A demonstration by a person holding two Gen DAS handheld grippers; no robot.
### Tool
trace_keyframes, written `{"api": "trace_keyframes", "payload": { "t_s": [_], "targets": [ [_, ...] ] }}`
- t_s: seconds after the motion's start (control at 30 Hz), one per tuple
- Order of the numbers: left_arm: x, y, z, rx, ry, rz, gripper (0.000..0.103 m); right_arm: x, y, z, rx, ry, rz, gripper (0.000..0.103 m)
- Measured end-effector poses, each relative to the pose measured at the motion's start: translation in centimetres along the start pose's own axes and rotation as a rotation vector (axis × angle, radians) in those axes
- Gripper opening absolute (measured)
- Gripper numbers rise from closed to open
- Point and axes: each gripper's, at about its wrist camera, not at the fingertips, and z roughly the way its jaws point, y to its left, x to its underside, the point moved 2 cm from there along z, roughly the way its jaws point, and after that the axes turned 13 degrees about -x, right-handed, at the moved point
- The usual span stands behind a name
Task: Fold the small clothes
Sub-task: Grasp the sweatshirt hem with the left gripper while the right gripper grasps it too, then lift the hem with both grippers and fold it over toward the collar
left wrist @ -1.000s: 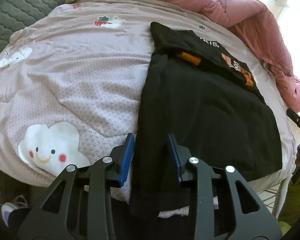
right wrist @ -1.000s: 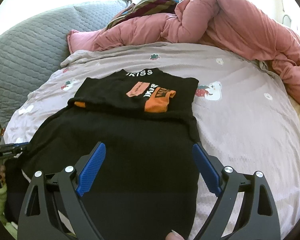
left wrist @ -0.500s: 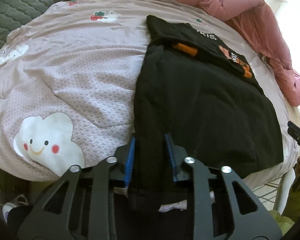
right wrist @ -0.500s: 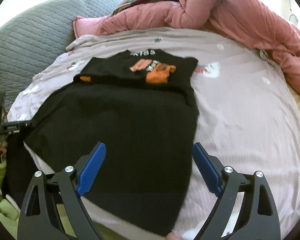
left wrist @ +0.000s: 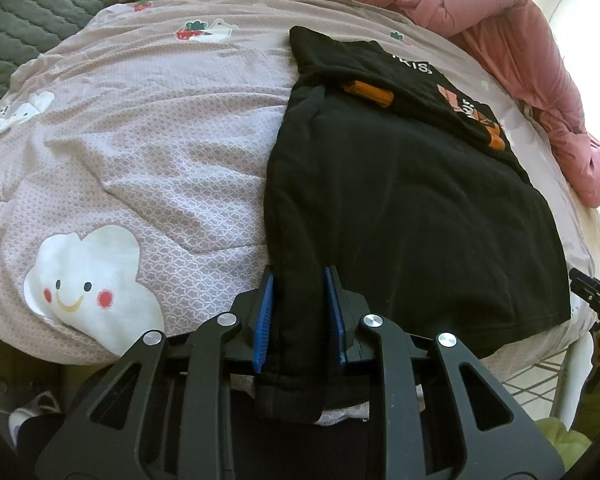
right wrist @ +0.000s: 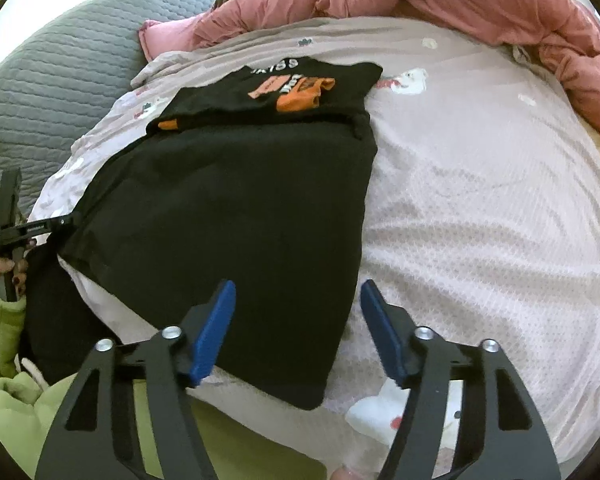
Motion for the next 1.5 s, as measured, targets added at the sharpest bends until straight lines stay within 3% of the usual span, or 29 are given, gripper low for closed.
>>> {"api": "trace_keyframes", "payload": {
  "t_s": [0.3,0.37,0.5,0.7,0.87,1.23,1.5],
  "targets": [
    [-0.1,-0.1,0.4,0.002,0.019,0.003,0.019,0.6,-1.2,1.4,-0.045,0.020,0.059,0.058],
    [-0.1,-0.2,0.5,-0.003,0.025,0.011,0.020,0.4,-0.9,1.3,-0.062,0.014,0.057,0.046],
    [-0.2,-0.3,0.8,0.000,0.039,0.020,0.021,0.0,-0.7,1.0,-0.110,-0.010,0.052,0.039],
    [-0.2,-0.5,1.0,-0.006,0.051,0.027,0.020,0.2,-1.4,1.8,-0.113,0.001,0.066,0.035],
    [-0.2,-0.7,0.9,-0.029,0.039,0.042,0.011,-0.2,-1.3,1.1,-0.100,-0.019,0.034,0.011],
    [-1.1,0.2,-2.8,0.066,-0.093,-0.029,0.003,-2.5,0.1,-2.6,-0.104,-0.129,-0.049,0.009],
    [-4.3,0.4,-4.6,0.110,-0.163,-0.084,0.003,-5.3,0.0,-3.7,-0.128,-0.222,-0.049,0.008]
  ]
}}
